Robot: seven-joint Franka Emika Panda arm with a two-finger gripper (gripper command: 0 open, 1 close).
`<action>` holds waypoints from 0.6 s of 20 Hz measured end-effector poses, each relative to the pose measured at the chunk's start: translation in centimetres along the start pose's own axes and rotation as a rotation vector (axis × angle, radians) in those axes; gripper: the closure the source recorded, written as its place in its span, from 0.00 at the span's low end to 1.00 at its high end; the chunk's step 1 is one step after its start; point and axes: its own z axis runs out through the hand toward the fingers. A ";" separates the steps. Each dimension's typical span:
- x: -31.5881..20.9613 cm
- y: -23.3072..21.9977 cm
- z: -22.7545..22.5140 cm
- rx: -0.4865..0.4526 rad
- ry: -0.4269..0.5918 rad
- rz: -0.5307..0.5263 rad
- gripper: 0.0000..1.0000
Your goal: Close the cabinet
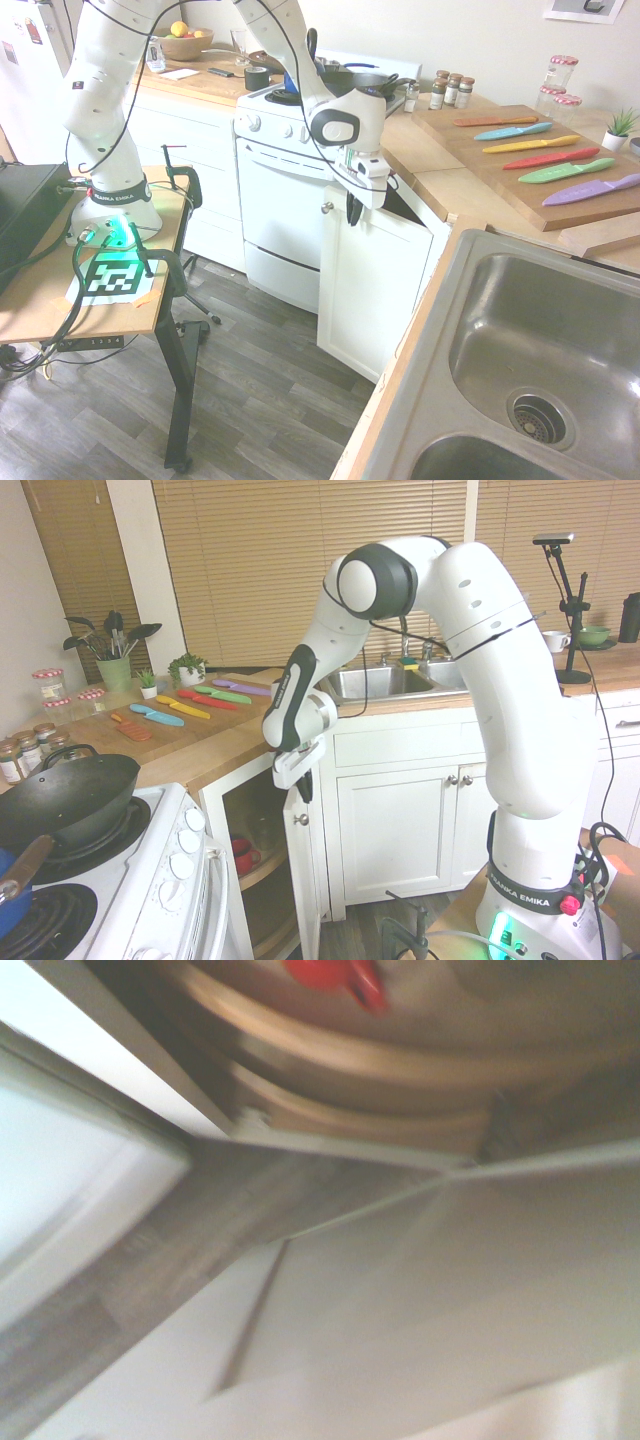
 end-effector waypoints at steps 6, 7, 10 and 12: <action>0.6 -7.3 -3.6 0.015 0.016 -0.017 1.00; 0.8 -7.9 -4.1 0.015 0.020 -0.019 1.00; 1.4 -8.4 -5.0 0.021 0.028 -0.020 1.00; 1.9 -7.7 -5.1 0.019 0.029 -0.010 1.00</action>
